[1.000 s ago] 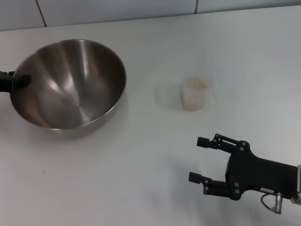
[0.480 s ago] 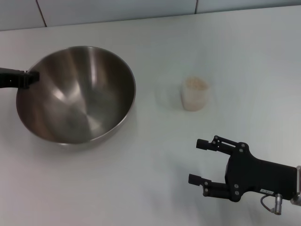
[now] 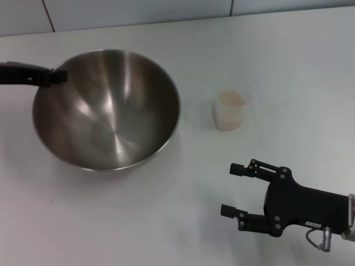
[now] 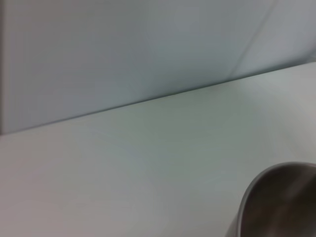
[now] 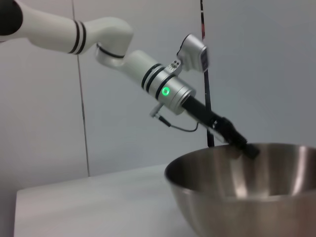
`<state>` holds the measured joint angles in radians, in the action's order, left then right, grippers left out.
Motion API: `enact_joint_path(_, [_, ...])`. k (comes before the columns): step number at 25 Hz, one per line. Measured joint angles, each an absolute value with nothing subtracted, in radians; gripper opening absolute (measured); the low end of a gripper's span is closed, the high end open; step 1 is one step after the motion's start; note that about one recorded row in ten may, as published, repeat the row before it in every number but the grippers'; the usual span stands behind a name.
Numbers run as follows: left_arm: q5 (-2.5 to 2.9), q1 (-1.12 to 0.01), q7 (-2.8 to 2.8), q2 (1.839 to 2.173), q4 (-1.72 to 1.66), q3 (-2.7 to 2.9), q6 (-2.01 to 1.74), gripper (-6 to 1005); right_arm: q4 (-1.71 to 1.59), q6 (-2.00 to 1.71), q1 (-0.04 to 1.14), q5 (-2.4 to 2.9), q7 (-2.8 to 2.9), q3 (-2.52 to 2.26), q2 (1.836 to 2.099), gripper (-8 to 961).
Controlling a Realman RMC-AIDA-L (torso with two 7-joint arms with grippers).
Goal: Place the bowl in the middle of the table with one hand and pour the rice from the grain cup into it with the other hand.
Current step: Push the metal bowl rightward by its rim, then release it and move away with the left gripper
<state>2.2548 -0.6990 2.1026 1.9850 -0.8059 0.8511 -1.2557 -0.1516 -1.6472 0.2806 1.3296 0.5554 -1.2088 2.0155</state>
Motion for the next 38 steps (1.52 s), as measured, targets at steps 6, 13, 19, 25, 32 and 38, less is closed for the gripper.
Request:
enact_joint_path(6, [2.258, -0.794, 2.072, 1.985, -0.715, 0.85, -1.269, 44, -0.154, -1.64, 0.291, 1.343, 0.566, -1.209, 2.02, 701])
enact_joint_path(13, [2.264, -0.829, 2.046, 2.014, -0.669, 0.891, -1.199, 45, -0.166, -1.634, 0.291, 1.354, 0.575, -1.209, 2.026, 695])
enact_joint_path(19, [2.266, -0.82, 2.024, 2.018, -0.663, 0.896, -1.164, 45, -0.168, -1.632, 0.291, 1.355, 0.578, -1.209, 2.024, 690])
enact_joint_path(25, [2.266, -0.808, 2.006, 2.02, -0.663, 0.896, -1.158, 44, -0.178, -1.632, 0.289, 1.355, 0.578, -1.209, 2.025, 685])
enact_joint_path(32, [2.266, -0.791, 1.995, 2.026, -0.668, 0.896, -1.142, 41, -0.178, -1.63, 0.292, 1.355, 0.578, -1.209, 2.025, 680])
enact_joint_path(38, [2.265, -0.782, 1.958, 2.036, -0.691, 0.893, -1.14, 92, -0.18, -1.63, 0.293, 1.355, 0.578, -1.208, 2.029, 675])
